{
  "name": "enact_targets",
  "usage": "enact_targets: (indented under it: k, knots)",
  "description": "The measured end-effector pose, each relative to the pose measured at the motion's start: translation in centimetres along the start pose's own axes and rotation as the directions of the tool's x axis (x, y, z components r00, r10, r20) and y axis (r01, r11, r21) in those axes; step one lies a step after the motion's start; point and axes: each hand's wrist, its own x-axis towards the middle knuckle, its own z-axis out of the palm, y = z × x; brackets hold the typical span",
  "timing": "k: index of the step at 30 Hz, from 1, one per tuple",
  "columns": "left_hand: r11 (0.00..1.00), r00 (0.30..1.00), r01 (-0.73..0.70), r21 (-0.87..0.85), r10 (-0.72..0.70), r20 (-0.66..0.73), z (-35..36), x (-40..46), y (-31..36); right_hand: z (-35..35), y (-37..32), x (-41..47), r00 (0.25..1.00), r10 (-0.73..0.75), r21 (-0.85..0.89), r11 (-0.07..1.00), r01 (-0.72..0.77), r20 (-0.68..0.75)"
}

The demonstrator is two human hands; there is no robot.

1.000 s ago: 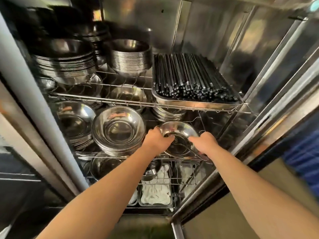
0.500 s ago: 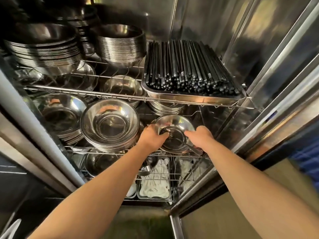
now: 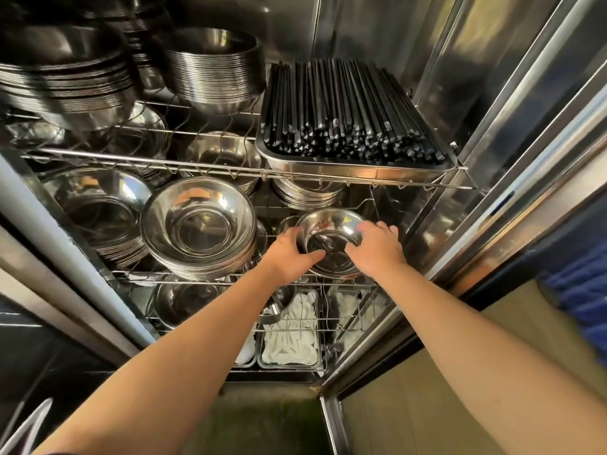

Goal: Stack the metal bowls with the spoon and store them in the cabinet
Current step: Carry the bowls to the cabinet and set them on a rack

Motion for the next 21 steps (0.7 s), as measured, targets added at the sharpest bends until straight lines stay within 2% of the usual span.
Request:
enact_targets:
  k: [3,6,10,21]
  knots:
    - [0.997,0.999,-0.032,0.076,0.031,0.011,-0.1,-0.4,-0.5,0.3,-0.2,-0.9,0.997,-0.073,-0.065,0.995,0.073,-0.002]
    - [0.979,0.997,-0.076,0.19,0.073,0.024,-0.4,-1.3,-1.1,0.4,-0.3,-1.6,0.996,-0.06,0.023,0.998,0.059,0.068]
    - [0.932,0.988,-0.155,0.328,0.153,0.031,-0.8,-3.1,-2.4,0.6,-0.1,-2.0,0.992,-0.039,0.06,0.998,0.032,0.117]
    - [0.684,0.981,-0.168,0.71,0.183,0.055,-2.5,-8.1,-7.7,0.5,-0.3,-2.7,0.997,-0.062,0.045,0.997,0.06,0.052]
